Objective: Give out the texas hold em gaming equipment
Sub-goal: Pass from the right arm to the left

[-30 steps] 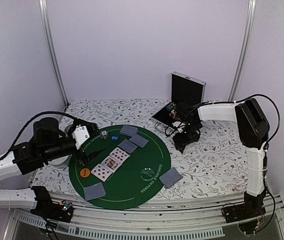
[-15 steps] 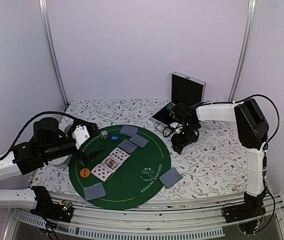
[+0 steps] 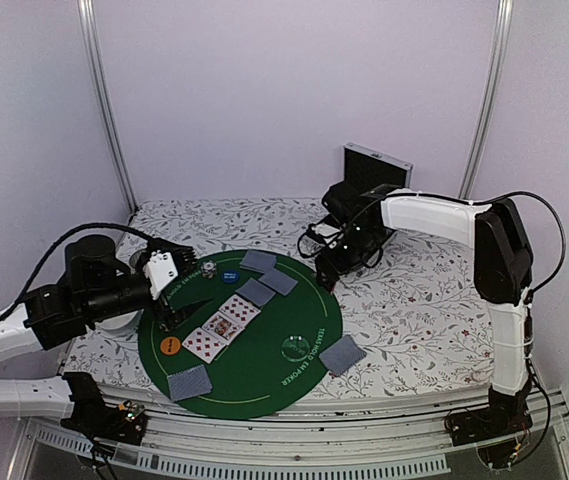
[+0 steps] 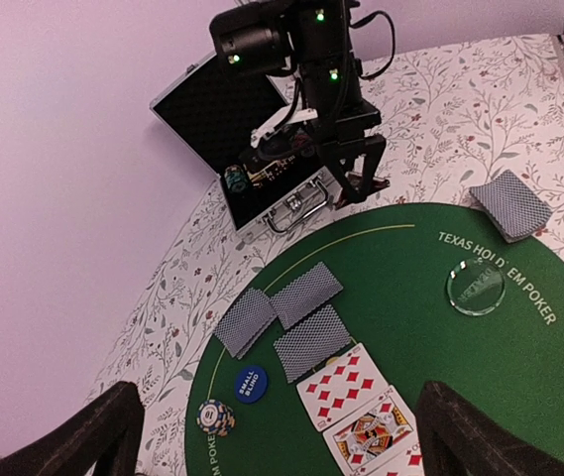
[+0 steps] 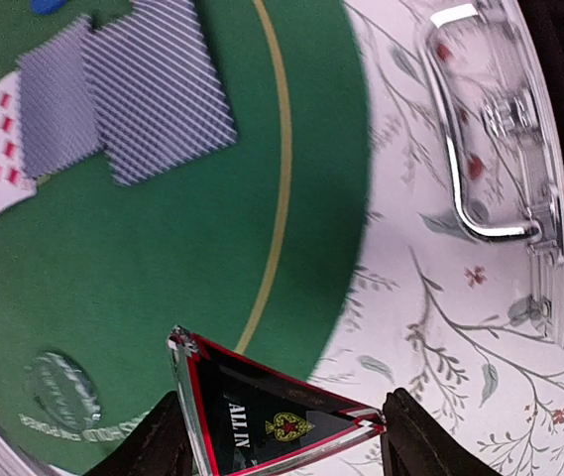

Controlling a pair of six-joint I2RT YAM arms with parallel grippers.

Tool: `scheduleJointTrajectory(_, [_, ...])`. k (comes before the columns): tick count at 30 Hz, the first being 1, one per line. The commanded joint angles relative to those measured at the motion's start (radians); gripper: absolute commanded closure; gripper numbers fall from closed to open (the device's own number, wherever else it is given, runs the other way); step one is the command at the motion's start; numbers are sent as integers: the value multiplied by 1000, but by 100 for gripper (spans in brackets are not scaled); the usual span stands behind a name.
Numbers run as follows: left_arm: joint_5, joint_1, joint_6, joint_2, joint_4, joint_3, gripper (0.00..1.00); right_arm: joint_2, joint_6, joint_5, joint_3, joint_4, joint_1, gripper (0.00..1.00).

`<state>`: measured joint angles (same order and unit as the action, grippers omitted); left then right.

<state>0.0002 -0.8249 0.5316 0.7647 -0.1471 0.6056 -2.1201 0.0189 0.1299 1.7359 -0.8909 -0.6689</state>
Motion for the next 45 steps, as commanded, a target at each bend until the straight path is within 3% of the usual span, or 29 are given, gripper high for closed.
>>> scheduleJointTrajectory(1, [-9,-8,2,-10,8,-7,2,-36,-14,90,146,-13,-90,42])
scheduleJointTrajectory(6, [37,-11,46,-10,8,-27,2,-53,-4,187,217,-18,-147,42])
scheduleJointTrajectory(9, [87,-25,152,-1,29,-61,9,-44,20,223,238,-49,-177,42])
scheduleJointTrajectory(15, [-115,-173,490,71,163,-132,22,-13,61,308,216,-69,-234,42])
scheduleJointTrajectory(18, [-127,-215,593,89,267,-137,27,-10,86,351,212,-76,-253,43])
scheduleJointTrajectory(23, [6,-218,618,131,197,-100,34,-2,121,441,211,-71,-284,43])
scheduleJointTrajectory(30, [87,-218,564,214,94,-46,39,2,141,479,214,-70,-309,44])
scheduleJointTrajectory(36, [44,-220,559,254,154,-51,39,2,143,511,226,-64,-323,45])
scheduleJointTrajectory(45, [36,-218,534,296,119,-26,43,-10,150,520,250,-71,-344,45])
